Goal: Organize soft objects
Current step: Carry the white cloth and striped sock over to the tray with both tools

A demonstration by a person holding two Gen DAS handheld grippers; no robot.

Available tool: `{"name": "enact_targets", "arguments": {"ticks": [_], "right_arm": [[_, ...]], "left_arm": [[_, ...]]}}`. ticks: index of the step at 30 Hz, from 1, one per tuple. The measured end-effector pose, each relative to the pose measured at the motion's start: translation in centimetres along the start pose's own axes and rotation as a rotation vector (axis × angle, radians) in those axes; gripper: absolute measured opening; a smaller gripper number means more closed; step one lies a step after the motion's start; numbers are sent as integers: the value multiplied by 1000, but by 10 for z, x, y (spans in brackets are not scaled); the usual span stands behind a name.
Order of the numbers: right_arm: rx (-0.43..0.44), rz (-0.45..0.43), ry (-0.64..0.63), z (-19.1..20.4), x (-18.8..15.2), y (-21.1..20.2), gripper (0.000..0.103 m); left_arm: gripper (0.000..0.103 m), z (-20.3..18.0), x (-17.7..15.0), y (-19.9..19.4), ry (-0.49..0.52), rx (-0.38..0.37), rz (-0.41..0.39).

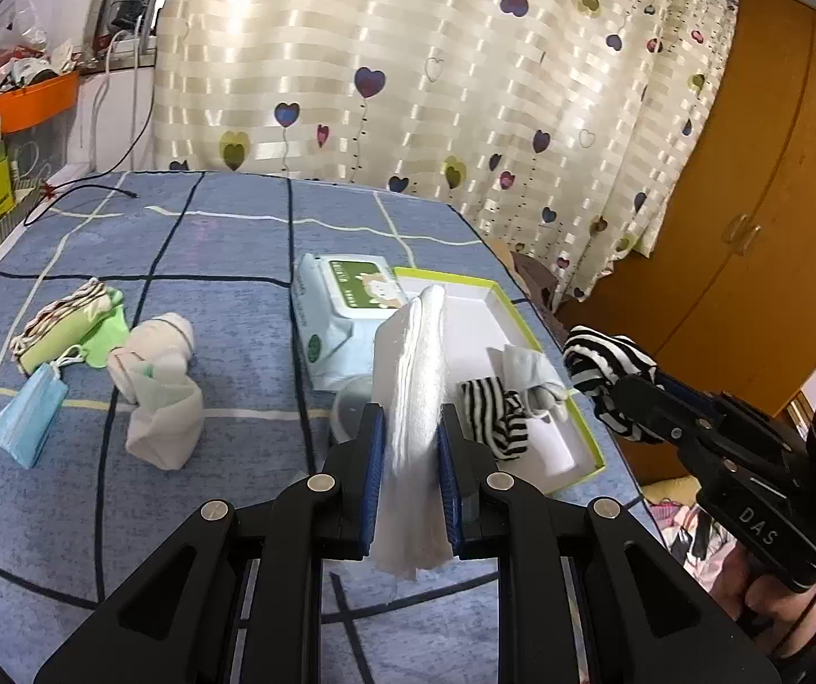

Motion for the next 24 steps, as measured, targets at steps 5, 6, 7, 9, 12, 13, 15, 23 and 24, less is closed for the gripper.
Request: {"name": "enact_targets", "arguments": {"ticks": [5, 6, 7, 9, 12, 13, 15, 23, 24], "right_arm": [[-10, 1, 11, -7, -1, -1, 17], [-11, 1, 13, -9, -1, -1, 17], [-13, 2, 15, -10, -2, -1, 17], [-16, 4, 18, -11, -2, -1, 17], [-19, 5, 24, -14, -4, -1, 17], [-21, 6, 27, -15, -5, -1, 17], [-24, 7, 33, -19, -6, -1, 17], [-37, 16, 69, -39, -15, 1, 17], [-38, 17, 73, -41, -16, 1, 17]], "left_arm": [[19, -12, 2, 2, 19, -16, 2], [19, -15, 2, 3, 23, -19, 4], [19, -17, 2, 4, 27, -24, 5], [19, -21, 2, 5, 34, -30, 8], [19, -28, 3, 8, 45, -38, 15], [19, -30, 3, 9, 48, -40, 18], [19, -36, 2, 12, 57, -45, 24], [19, -58, 0, 30, 90, -59, 61], [19, -60, 0, 32, 94, -59, 67]]}}
Point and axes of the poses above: each gripper's, at about its wrist camera, not at the fingertips, and y roughly the way its jaws point, z to its left, x to its top, the point moved 8 cm from there along y, roughly the way its jaws point, and after that the axes turned 9 degrees about z, right-handed, at the moved point
